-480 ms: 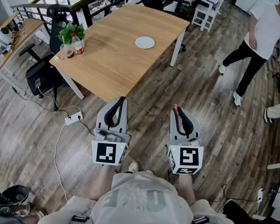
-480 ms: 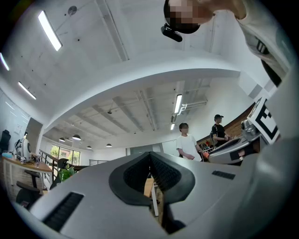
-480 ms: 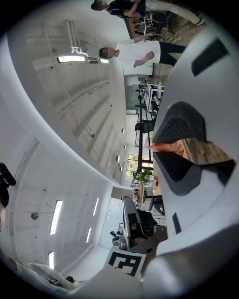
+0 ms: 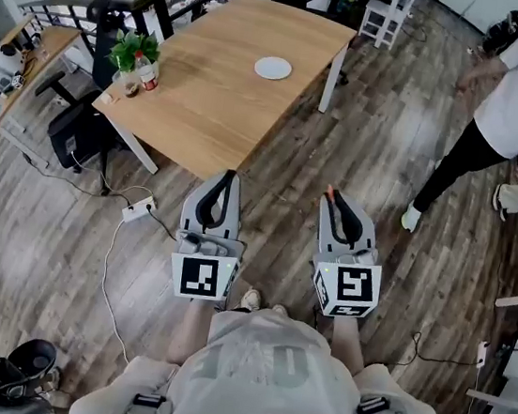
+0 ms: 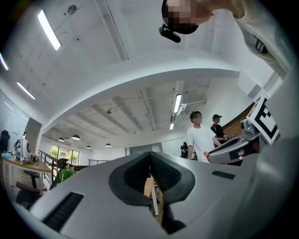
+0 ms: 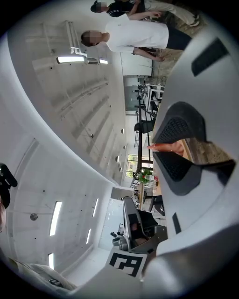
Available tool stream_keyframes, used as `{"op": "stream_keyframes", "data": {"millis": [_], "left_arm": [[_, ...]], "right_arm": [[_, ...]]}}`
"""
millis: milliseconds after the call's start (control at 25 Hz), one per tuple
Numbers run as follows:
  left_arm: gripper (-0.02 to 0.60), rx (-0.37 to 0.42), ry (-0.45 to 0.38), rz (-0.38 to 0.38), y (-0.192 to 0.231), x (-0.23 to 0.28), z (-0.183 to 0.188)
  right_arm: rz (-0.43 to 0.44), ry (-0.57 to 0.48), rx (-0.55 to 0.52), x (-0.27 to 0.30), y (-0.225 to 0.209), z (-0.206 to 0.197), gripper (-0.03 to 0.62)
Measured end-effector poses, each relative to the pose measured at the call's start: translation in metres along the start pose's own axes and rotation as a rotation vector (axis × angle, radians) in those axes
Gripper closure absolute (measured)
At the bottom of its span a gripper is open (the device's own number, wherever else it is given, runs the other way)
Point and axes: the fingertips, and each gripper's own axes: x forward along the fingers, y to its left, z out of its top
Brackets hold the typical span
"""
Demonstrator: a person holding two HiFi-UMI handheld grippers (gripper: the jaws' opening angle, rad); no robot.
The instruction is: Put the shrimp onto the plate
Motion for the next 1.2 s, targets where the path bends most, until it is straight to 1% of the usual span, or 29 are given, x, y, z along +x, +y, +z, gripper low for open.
{"op": "stream_keyframes", "data": {"millis": [240, 480, 640, 760, 840, 1000, 1200], "left_arm": [[0.572, -0.013, 0.035, -0.007, 0.008, -0.001, -0.009], [0.572, -0.016, 0.037, -0.007, 0.032, -0.004, -0.017], [0.572, -0.034, 0.021, -0.011, 0.042, -0.001, -0.023], [0.571, -0.041, 0.024, -0.034, 0.043, 0.011, -0.028], [0.572, -0.047, 0.025, -0.049, 0.042, 0.023, -0.032], [0.571, -0.040, 0.019, -0.069, 0.040, 0.053, -0.037], [0.572, -0.018, 0.055, -0.082, 0.028, 0.101, -0.061]], "right_arm": [[-0.010, -0.015, 0.013, 0.005, 0.005, 0.002, 0.531], [-0.012, -0.002, 0.010, 0.022, 0.025, -0.001, 0.530], [-0.043, 0.006, -0.015, 0.025, 0.026, -0.006, 0.530], [-0.084, 0.023, -0.048, 0.031, 0.016, -0.009, 0.530], [-0.101, 0.024, -0.050, 0.038, 0.008, -0.009, 0.530], [-0.113, 0.006, -0.036, 0.060, -0.011, -0.009, 0.530], [-0.104, 0.002, -0.037, 0.098, -0.050, -0.018, 0.531]]}}
